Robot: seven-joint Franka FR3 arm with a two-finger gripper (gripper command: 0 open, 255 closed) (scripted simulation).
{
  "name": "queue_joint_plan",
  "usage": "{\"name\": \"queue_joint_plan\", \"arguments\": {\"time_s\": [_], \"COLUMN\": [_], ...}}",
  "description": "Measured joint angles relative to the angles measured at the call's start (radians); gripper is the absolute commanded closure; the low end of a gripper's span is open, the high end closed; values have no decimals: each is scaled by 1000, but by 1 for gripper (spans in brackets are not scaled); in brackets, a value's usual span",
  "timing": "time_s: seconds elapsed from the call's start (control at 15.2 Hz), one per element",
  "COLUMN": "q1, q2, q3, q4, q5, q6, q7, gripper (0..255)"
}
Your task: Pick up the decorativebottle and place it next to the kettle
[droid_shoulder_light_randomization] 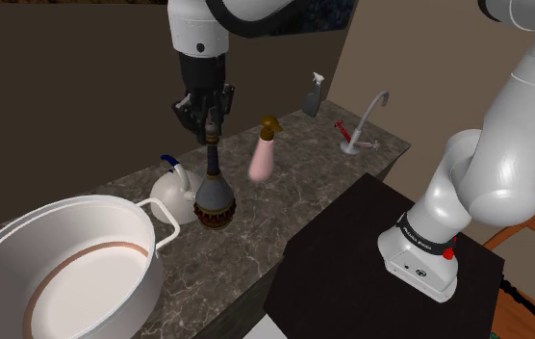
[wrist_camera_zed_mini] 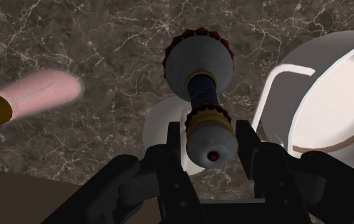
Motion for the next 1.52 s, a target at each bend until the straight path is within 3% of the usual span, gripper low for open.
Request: {"name": "queue_joint_plan", "arguments": {"time_s": [1.52], "q1": [5], "q2": [91], "q3": [-6], "q4": [-175], "q5": [-30], "q6": [263], "q7": [19], "gripper": [255]}}
